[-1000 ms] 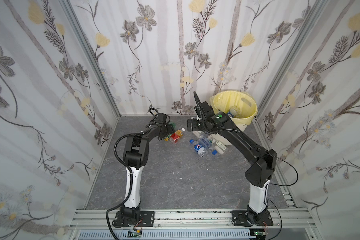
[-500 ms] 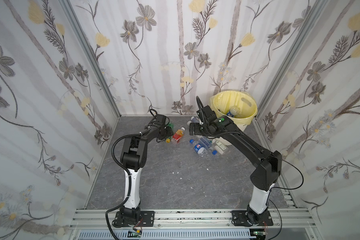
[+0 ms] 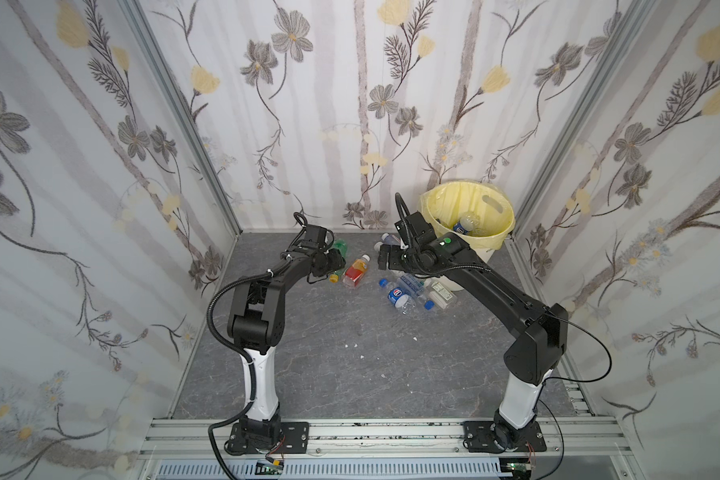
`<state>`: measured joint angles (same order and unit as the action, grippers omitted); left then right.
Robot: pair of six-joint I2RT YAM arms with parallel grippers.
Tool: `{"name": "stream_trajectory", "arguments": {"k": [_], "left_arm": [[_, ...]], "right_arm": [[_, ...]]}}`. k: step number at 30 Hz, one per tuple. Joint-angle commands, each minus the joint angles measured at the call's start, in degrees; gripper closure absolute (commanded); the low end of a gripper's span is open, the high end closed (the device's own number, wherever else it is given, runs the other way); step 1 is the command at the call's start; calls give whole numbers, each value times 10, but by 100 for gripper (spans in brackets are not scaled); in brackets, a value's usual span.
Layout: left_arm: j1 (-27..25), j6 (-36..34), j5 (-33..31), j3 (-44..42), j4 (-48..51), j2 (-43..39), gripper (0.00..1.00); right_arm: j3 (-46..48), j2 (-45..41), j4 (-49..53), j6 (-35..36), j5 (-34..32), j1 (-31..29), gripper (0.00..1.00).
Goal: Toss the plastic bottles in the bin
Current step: 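Close the left gripper on the green soda bottle while the right gripper approaches, then lift the green soda bottle with the left gripper while the right grips its top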
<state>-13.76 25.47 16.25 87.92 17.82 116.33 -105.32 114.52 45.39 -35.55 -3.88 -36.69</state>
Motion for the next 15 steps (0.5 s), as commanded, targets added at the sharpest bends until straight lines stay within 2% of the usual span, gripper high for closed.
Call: {"name": "stream_trajectory", "arguments": {"k": [1, 15], "left_arm": [[-1, 11, 13, -18, -3, -29, 49], [-8, 27, 32, -70, -4, -126, 49]], "right_arm": [[-11, -1, -25, -10, 13, 1, 0], [-35, 7, -33, -23, 38, 10, 0]]}}
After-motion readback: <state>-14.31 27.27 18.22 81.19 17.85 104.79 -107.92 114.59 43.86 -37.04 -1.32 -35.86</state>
